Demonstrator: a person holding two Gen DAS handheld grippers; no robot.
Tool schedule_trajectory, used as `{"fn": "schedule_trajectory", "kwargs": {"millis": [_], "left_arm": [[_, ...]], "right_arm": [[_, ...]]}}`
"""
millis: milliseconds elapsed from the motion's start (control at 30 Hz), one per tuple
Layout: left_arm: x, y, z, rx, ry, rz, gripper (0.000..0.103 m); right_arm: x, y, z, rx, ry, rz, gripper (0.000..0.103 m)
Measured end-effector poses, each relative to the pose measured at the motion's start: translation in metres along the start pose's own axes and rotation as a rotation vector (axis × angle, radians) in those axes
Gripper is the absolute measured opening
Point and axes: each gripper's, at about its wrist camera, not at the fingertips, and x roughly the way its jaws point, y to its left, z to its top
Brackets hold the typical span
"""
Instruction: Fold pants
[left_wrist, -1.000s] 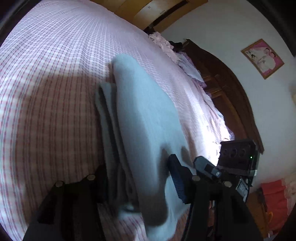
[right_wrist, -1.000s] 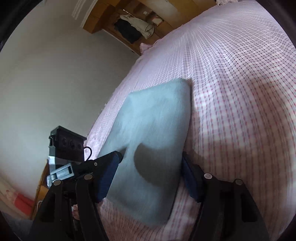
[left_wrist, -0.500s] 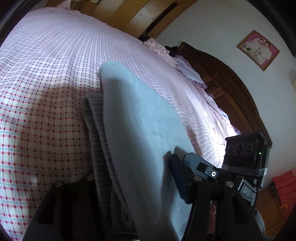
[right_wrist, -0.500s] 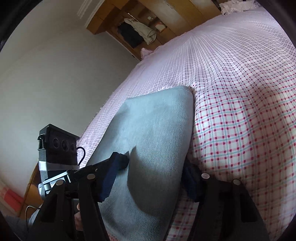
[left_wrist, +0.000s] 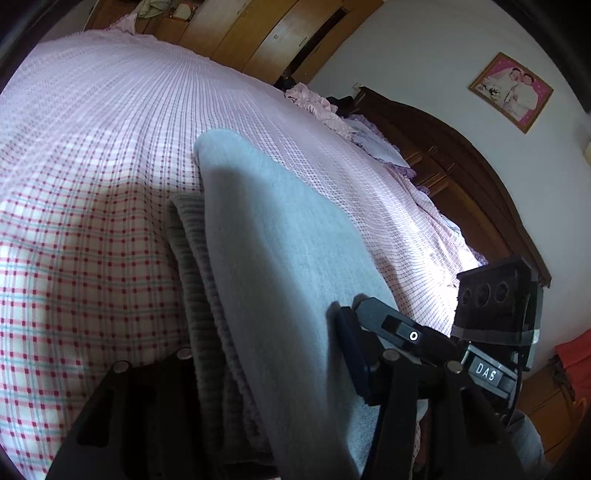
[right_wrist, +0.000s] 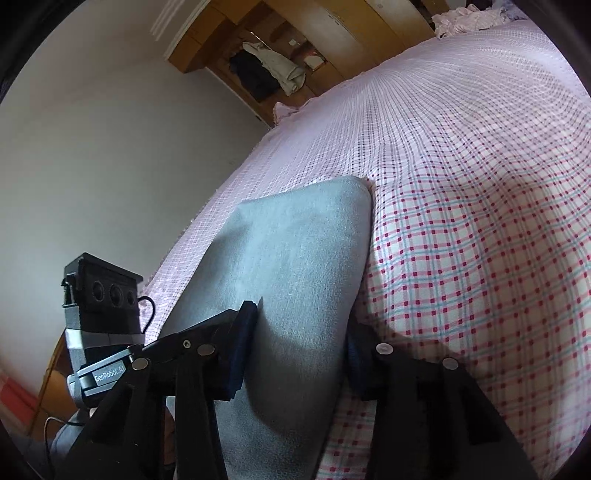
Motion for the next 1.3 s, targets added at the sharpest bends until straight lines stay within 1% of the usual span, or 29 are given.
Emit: {"fn": "schedule_trajectory", "kwargs": {"millis": [200,300,400,467,567,700,800,900,1167,1300], "left_arm": [[-0.012,-0.014,-0.004,0.035,-0.032,0.045,0.052],[-0.019,-0.015,-0.004,0.042,-0.039,0.040,0.052],[-0.027,-0.020,-0.002,0.040,-0.054,0.022,0.052],[-0.033,-0.026,0.001,0.055,-0.068,0.023,0.052],[-0.042,-0.034,0.007,0.080,-0.084,0.038,0.052],[-0.048,-0.041,0.016,0.100,-0.109,0.040,0.052],[-0.046,-0.042,0.026,0.109,-0.109,0.033,0.052],[-0.037,-0.041,0.041,0.122,-0.104,0.040,0.052],[0.002,-0.034,0.101,0.156,-0.118,0.086,0.053],[0.025,-0.018,0.128,0.141,-0.136,0.076,0.053]], "right_arm": [[-0.007,0.020,0.001,-0.058,-0.018,-0.040,0.033],[-0.014,0.029,0.004,-0.080,-0.036,-0.038,0.032],[-0.023,0.041,0.005,-0.141,-0.070,-0.043,0.031],[-0.028,0.044,0.006,-0.161,-0.085,-0.041,0.031],[-0.034,0.045,0.011,-0.140,-0.101,-0.019,0.031],[-0.041,0.046,0.019,-0.130,-0.114,-0.022,0.031],[-0.044,0.047,0.034,-0.129,-0.117,-0.032,0.031],[-0.037,0.046,0.051,-0.123,-0.101,-0.054,0.031],[0.003,0.024,0.119,-0.130,-0.051,-0.081,0.031],[0.025,0.015,0.149,-0.135,-0.046,-0.106,0.031]]}}
